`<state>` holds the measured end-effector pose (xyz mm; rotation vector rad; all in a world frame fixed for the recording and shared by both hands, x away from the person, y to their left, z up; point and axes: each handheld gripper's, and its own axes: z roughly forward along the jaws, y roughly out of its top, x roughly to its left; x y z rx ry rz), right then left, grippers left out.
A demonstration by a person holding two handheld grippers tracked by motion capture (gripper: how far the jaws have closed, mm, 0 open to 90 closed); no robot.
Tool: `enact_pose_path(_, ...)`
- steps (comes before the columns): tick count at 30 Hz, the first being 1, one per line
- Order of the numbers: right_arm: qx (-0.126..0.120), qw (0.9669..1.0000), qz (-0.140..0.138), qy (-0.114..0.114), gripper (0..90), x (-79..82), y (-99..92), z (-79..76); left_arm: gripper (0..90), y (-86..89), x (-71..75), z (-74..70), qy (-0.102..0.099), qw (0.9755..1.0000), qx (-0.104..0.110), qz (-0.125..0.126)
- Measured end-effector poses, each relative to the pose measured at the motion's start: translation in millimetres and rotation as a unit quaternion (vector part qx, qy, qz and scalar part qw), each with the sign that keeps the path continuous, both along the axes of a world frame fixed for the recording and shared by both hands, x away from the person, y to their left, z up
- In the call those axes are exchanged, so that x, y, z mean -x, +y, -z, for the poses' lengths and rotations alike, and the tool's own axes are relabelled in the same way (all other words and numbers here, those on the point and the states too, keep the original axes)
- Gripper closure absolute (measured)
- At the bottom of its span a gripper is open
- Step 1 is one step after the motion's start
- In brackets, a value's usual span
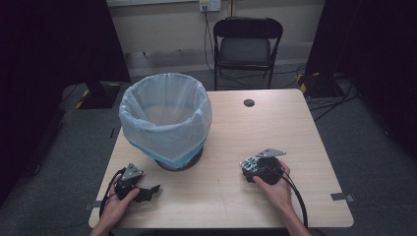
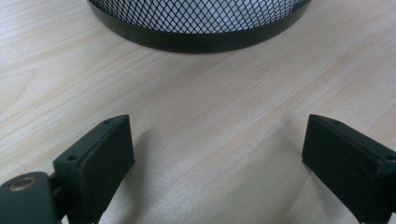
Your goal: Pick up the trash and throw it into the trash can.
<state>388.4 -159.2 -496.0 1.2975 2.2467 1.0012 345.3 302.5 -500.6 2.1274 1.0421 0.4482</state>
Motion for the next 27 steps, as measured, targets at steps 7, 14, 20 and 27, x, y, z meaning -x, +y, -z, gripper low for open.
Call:
enact_pose_path(7,0.018,0.9997,0.006,-0.014,34.0,1.4,3.7,-0.7,8.6,0.1,-0.1,0.1,-0.001,1.0000,0.000,0.001)
enact_pose_path(14,0.019,0.9997,0.004,-0.012,34.0,0.8,3.6,-1.4,8.5,0.1,-0.2,0.1,-0.001,1.0000,0.000,0.001)
enact_pose_path(20,-0.002,1.0000,0.004,0.005,34.2,-0.9,1.1,-3.6,8.5,0.1,-0.1,0.2,-0.001,1.0000,0.001,0.001)
enact_pose_path(27,-0.028,0.9995,-0.013,0.008,34.2,-1.3,1.4,-16.5,8.5,0.0,-0.1,0.1,-0.001,1.0000,0.001,0.001)
